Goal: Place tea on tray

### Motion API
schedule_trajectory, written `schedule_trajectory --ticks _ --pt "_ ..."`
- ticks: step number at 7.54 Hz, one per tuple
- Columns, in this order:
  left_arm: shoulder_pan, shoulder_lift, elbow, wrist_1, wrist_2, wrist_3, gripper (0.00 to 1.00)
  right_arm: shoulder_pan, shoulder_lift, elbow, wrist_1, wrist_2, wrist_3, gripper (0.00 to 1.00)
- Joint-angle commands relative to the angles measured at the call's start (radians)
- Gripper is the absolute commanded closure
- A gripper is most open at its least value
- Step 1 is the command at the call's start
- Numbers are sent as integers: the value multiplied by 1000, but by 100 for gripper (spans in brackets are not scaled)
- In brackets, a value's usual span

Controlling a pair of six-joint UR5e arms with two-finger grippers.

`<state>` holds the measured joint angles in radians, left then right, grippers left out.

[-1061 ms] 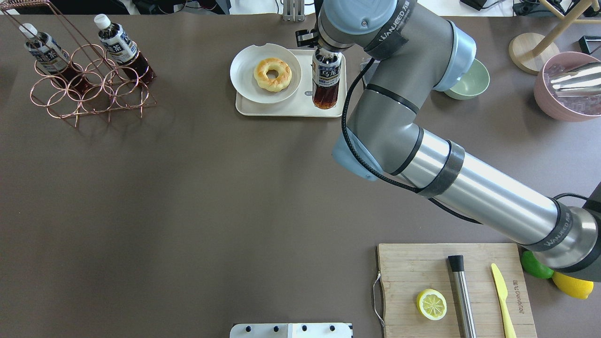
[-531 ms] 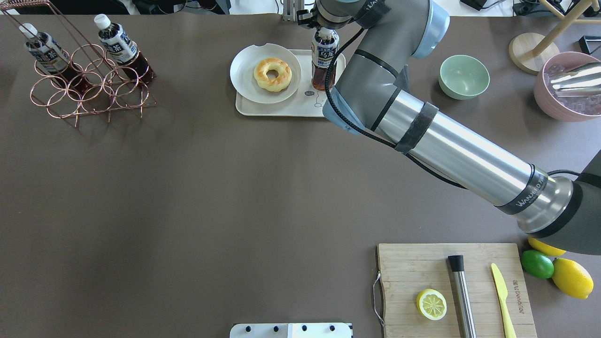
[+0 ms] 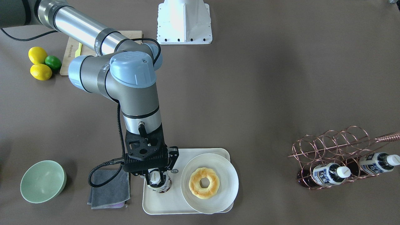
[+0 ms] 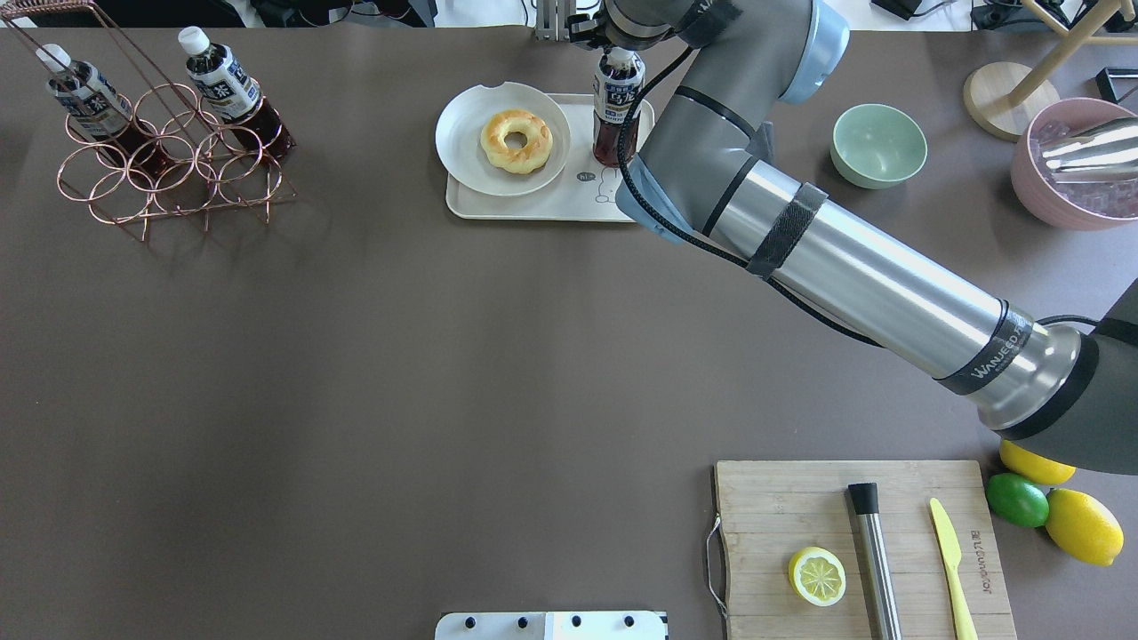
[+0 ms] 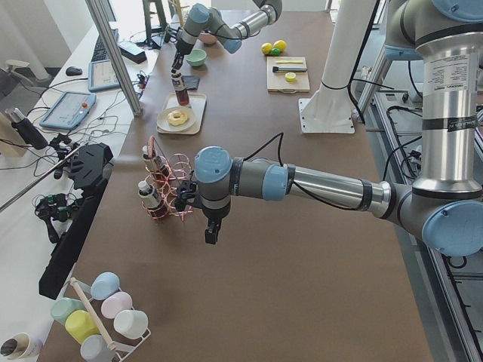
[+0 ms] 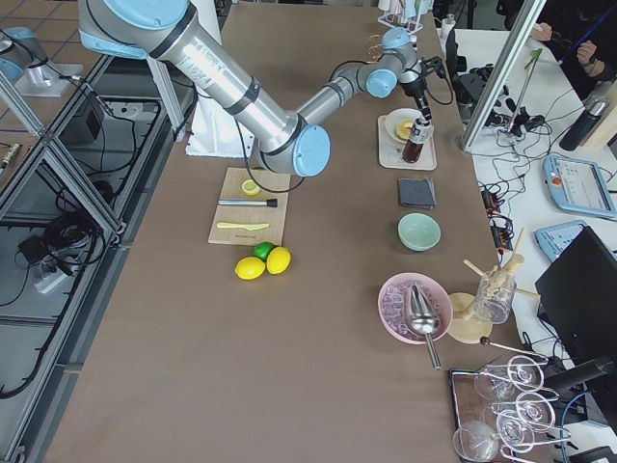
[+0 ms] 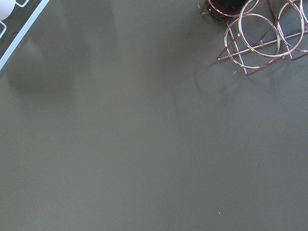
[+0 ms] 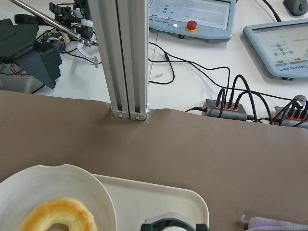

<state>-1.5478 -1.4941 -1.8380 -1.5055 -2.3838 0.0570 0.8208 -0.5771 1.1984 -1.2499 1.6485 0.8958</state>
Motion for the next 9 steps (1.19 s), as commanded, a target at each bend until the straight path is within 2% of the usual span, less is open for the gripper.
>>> schedule_trajectory --ticks 1,2,4,5,6,7,9 --pt "0 -6 3 -2 0 -3 1 3 0 -5 6 1 0 82" --pt "0 -6 3 -2 0 -3 1 1 -7 -8 33 -7 2 2" --pt "0 -5 5 -4 0 -5 1 7 -7 -10 43 -1 11 1" --pt "0 -3 6 -4 0 -5 1 33 -1 -7 41 43 11 1" --pt "0 -3 6 -4 0 -5 1 88 2 4 37 145 12 0" --pt "0 -5 9 -4 -2 -5 1 151 -1 21 2 284 11 0" --pt "-20 14 12 -2 0 6 1 260 -61 160 -235 439 -9 0"
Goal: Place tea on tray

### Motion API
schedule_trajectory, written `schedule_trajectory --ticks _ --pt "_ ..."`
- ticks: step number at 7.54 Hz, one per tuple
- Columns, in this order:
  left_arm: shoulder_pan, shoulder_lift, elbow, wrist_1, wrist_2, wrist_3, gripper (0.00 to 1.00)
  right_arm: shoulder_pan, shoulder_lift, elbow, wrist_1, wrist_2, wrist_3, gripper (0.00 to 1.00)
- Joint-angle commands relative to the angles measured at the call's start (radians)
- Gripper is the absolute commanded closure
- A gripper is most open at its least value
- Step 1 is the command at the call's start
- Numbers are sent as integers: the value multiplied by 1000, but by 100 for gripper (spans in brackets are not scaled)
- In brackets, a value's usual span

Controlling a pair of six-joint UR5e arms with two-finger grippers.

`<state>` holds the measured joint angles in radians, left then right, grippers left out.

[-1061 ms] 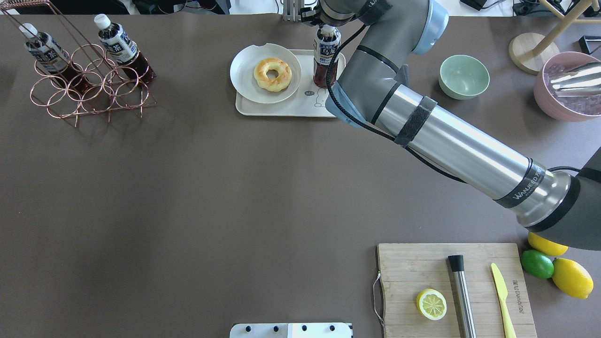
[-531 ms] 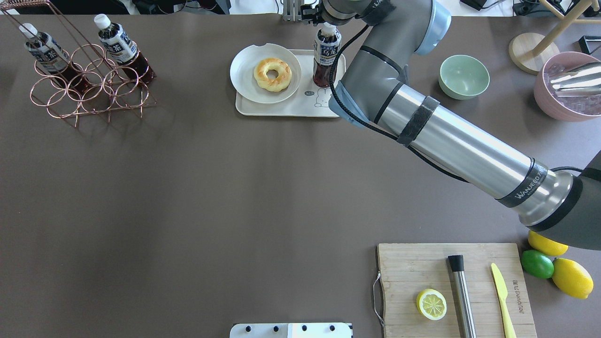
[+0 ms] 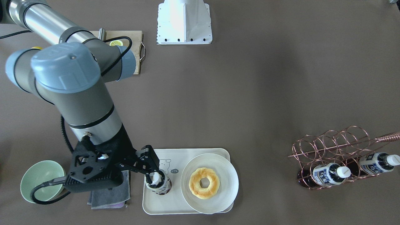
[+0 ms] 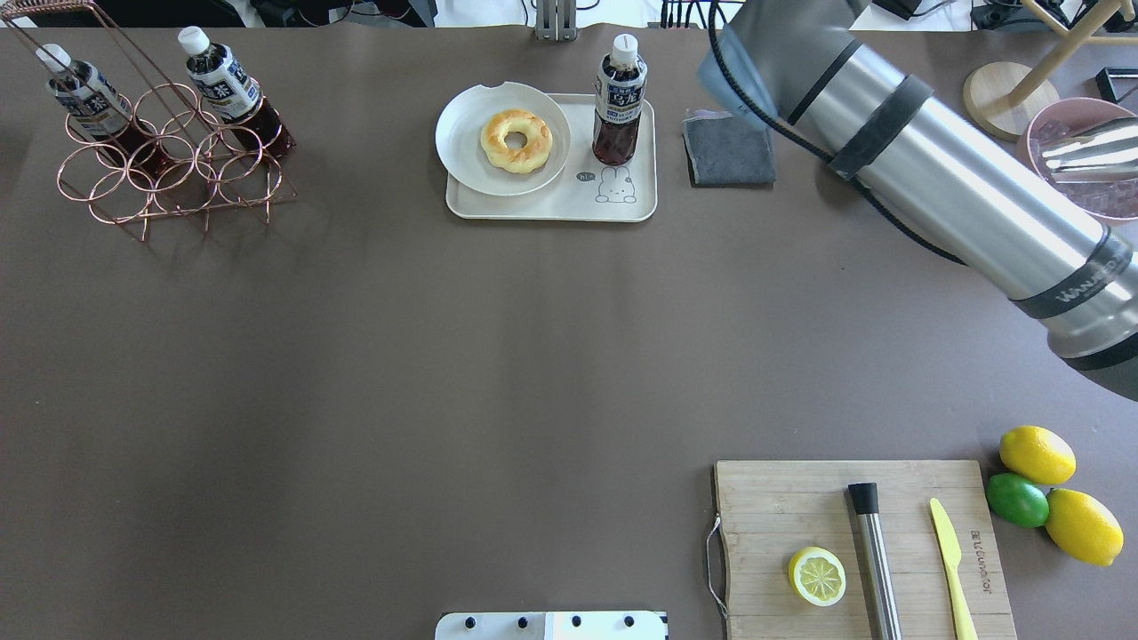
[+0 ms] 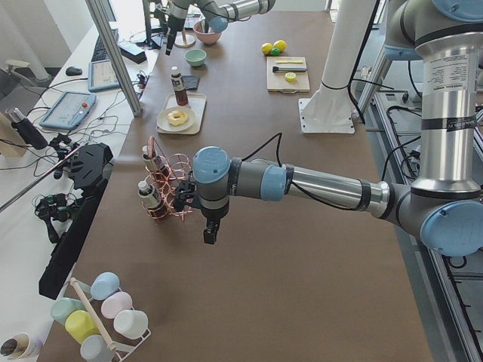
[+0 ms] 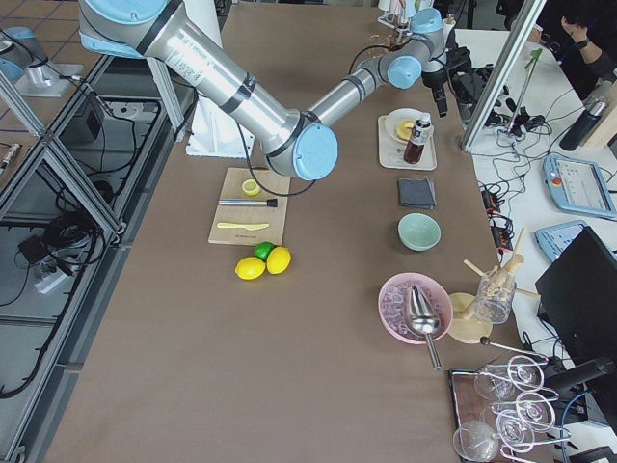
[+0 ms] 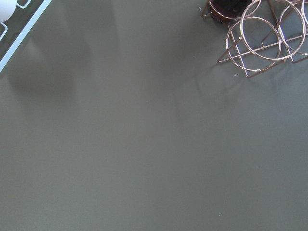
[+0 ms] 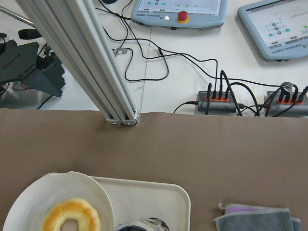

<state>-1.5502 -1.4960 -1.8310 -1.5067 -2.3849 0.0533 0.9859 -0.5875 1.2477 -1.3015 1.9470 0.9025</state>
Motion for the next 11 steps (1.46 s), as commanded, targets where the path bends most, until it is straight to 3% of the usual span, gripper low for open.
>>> schedule_trajectory --ticks 1,3,6,8,11 --pt "-48 20 19 -1 4 13 1 171 -137 183 -232 244 -93 0" --pt "-73 71 55 0 57 95 1 275 -416 374 -236 294 -260 0" --pt "-74 74 70 -10 79 131 1 388 -852 483 -236 282 -618 0" --pt "-74 76 69 -15 69 132 1 503 -989 460 -240 279 -817 0" --pt "-76 88 70 -15 67 132 1 531 -1045 420 -236 259 -823 0"
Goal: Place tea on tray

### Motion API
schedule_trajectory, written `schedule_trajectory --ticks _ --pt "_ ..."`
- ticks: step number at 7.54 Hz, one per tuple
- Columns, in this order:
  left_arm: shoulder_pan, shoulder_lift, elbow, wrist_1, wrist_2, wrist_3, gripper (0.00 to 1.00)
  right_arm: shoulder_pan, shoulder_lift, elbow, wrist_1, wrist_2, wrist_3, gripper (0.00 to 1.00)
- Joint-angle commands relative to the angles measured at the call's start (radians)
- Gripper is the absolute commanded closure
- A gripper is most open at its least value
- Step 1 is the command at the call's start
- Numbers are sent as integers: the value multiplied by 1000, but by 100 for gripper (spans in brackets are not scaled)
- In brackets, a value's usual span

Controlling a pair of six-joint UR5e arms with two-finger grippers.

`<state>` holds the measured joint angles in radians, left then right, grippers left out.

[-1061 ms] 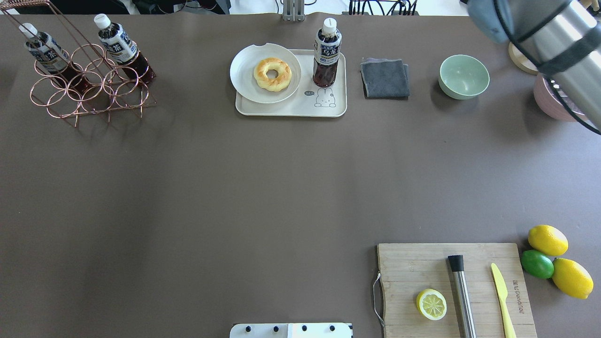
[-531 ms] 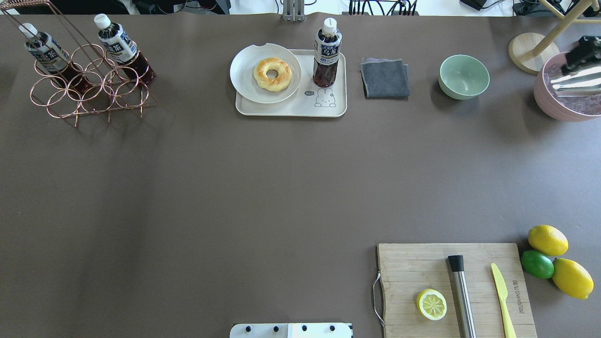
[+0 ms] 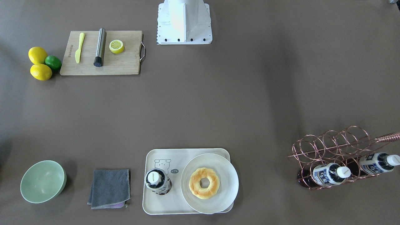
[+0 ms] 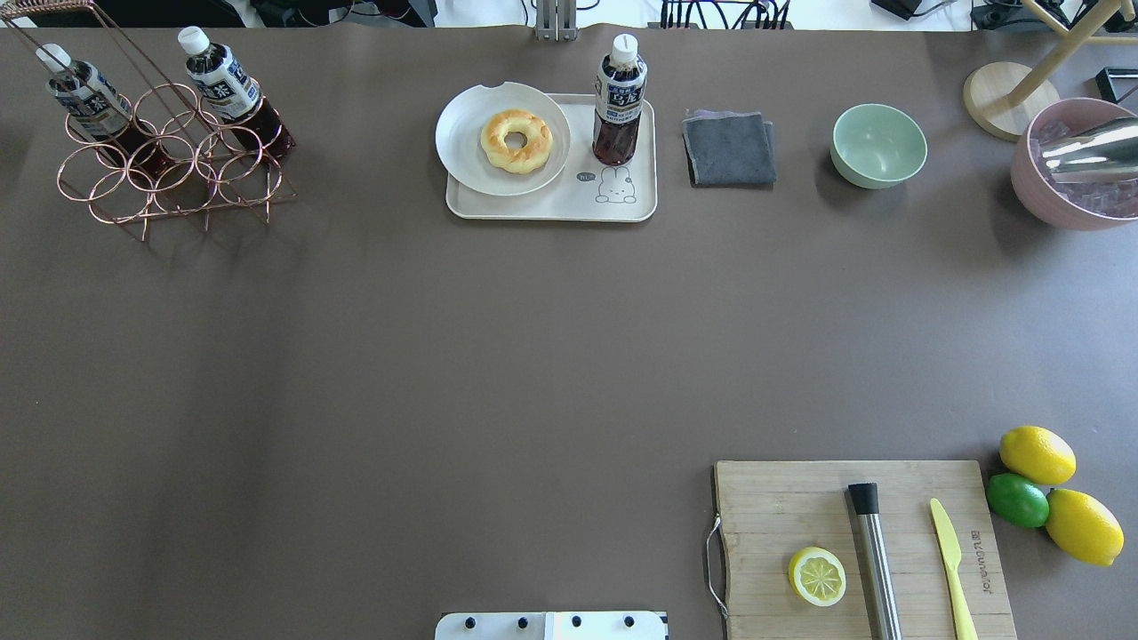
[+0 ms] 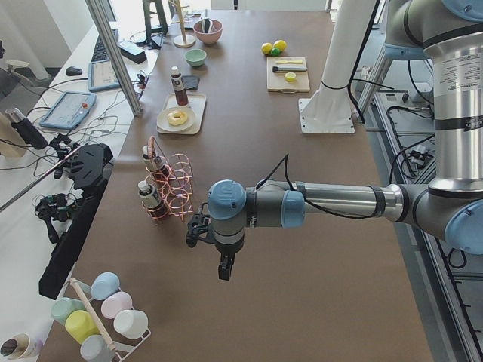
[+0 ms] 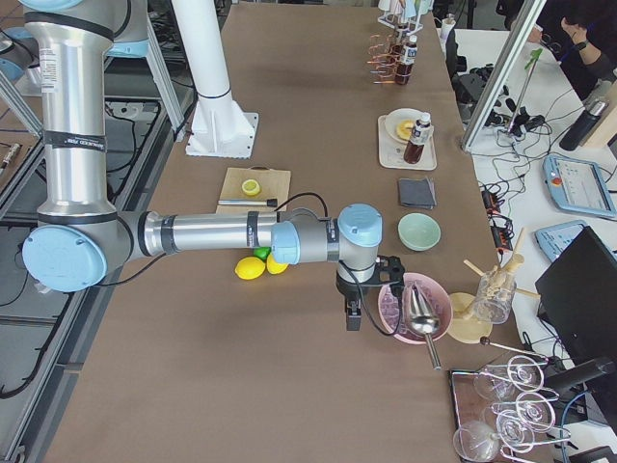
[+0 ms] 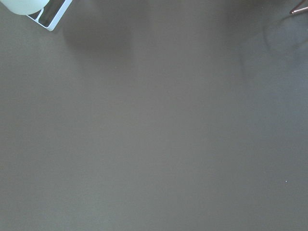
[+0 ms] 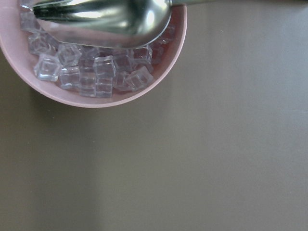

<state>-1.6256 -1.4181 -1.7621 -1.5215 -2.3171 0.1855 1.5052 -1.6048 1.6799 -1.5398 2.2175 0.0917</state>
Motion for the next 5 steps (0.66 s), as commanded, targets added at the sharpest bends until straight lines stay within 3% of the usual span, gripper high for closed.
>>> schedule_trajectory --ticks 1,5 --pt "0 10 12 3 1 -4 1 12 -26 -12 0 -12 -12 0" --pt "1 4 38 10 1 -8 1 10 -38 -14 0 -9 -9 0"
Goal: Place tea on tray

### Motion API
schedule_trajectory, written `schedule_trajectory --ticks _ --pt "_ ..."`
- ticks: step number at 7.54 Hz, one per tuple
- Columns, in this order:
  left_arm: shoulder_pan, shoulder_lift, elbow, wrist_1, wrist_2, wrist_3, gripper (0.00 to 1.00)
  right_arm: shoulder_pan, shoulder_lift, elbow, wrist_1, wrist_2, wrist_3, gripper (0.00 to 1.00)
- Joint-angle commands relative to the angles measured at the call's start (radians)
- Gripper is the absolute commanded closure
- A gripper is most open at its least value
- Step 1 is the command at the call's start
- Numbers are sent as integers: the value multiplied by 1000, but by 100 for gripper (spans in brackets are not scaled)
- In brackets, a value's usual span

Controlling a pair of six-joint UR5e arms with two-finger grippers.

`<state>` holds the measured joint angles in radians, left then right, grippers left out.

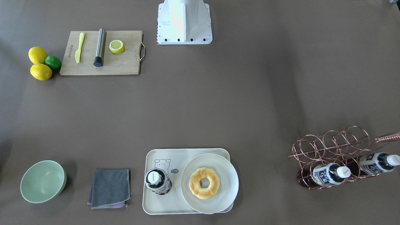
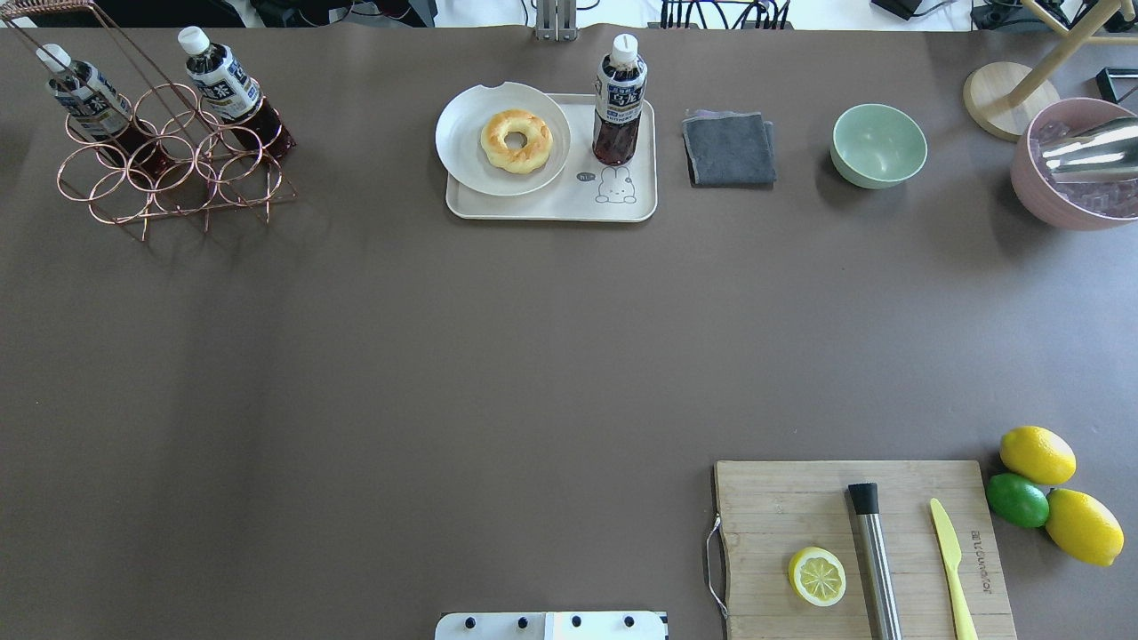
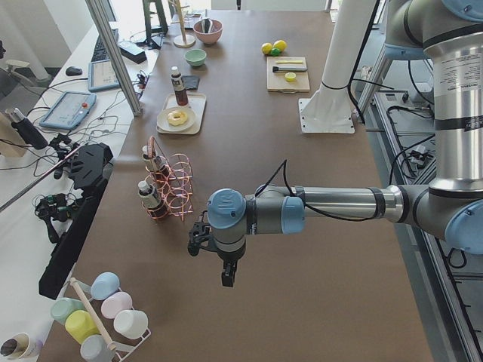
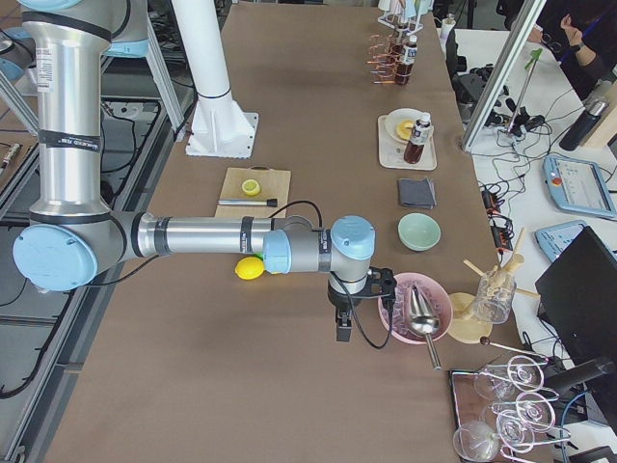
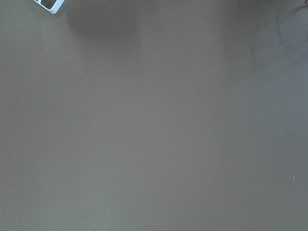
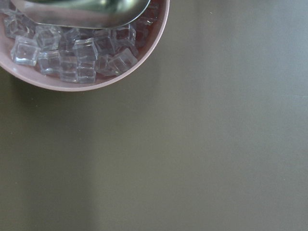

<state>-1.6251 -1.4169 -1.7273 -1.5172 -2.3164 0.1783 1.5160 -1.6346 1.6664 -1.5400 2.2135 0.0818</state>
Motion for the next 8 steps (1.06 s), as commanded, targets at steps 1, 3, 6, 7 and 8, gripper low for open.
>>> schedule_trajectory --ticks 1,3,6,7,8 --pt "-1 7 2 5 0 0 1 0 -10 -1 1 -3 1 0" --pt "-1 7 -1 2 -1 0 1 0 -10 -1 3 -3 1 0" --pt "-1 9 -3 -1 -1 1 1 -2 -11 -1 1 2 1 0" --pt "-1 9 -3 -1 -1 1 1 -3 -11 -1 1 3 1 0" --pt "-1 10 -5 0 -1 1 1 -3 -11 -1 1 3 1 0"
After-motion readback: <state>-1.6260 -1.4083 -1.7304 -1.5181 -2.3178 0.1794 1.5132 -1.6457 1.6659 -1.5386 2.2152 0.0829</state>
